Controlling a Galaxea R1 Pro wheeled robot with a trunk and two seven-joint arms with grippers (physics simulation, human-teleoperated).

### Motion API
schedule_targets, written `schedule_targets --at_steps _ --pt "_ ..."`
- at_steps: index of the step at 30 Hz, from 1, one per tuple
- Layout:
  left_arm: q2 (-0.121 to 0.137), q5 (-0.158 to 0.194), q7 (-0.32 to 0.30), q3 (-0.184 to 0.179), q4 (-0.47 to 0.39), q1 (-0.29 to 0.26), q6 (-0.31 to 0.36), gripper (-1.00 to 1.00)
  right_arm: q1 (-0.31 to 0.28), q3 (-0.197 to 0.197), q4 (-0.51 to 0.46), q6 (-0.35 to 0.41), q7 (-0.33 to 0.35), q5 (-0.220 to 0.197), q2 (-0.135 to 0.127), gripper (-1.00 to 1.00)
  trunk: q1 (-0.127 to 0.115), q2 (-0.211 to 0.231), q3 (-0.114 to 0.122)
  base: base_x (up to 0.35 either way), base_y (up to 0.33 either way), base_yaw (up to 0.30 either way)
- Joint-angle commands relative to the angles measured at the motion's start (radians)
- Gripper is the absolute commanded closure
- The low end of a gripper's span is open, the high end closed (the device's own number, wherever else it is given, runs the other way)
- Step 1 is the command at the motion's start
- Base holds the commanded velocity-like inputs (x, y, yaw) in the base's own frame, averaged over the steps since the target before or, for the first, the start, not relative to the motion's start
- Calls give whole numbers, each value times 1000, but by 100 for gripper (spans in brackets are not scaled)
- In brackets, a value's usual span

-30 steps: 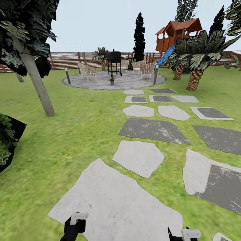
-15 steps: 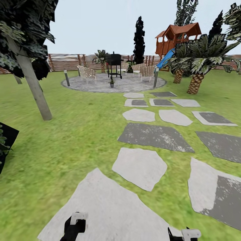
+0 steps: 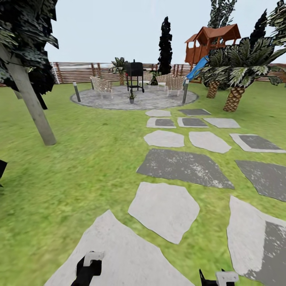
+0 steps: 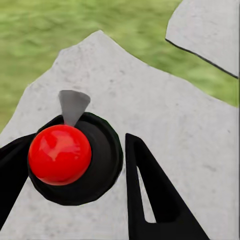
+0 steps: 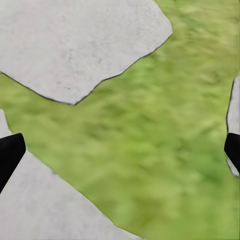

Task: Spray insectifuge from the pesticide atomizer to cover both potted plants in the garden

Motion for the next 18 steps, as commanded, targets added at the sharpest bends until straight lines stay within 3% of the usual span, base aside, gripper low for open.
schedule_targets --at_steps 1,18 --pt "0 0 3 0 0 0 -3 100 -1 -4 0 -3 0 8 2 -100 0 0 -1 309 -126 0" --pt "0 0 3 0 2 0 -3 100 0 -4 2 -3 3 9 1 -100 0 0 -1 309 -115 0"
